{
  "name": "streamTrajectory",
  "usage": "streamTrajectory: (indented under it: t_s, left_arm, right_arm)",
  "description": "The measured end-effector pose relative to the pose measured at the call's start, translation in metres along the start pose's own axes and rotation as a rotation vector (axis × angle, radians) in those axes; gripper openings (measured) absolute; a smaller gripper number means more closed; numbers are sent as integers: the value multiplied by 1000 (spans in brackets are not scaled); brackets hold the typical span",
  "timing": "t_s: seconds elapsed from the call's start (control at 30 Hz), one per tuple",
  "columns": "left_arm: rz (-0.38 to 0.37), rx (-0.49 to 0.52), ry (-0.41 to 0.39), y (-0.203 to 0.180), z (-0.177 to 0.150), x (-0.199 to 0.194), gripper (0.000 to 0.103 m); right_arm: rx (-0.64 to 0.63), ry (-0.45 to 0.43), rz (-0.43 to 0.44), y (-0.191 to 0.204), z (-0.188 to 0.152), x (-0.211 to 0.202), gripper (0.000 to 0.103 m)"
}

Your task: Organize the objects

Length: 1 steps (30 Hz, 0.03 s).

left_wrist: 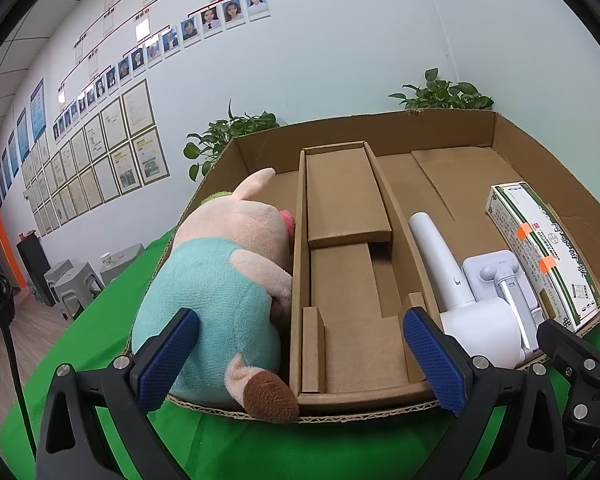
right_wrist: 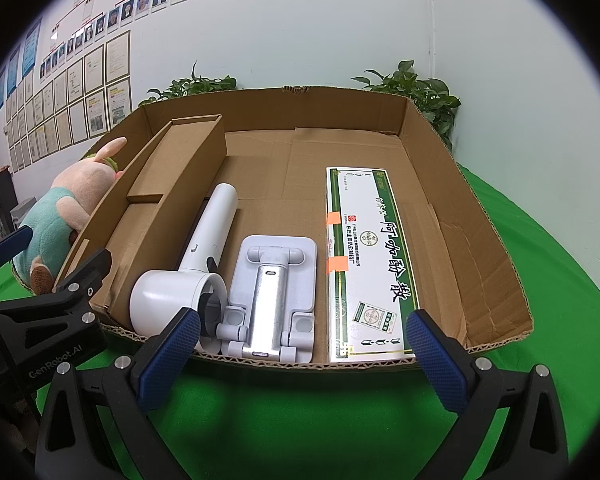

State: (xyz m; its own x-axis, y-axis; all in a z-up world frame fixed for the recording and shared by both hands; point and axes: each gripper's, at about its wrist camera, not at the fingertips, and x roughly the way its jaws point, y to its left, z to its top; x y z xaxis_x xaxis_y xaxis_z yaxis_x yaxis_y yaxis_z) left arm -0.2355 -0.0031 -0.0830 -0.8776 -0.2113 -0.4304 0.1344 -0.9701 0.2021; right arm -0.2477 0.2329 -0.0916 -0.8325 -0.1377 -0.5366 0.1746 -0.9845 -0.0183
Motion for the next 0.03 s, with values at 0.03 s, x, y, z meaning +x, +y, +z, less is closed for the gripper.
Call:
streamTrajectory:
  t_s: [0.03]
  left_arm:
    - [1,1,1,0,0,0,103]
  right_arm:
    - [0,0,0,0,0,0,103]
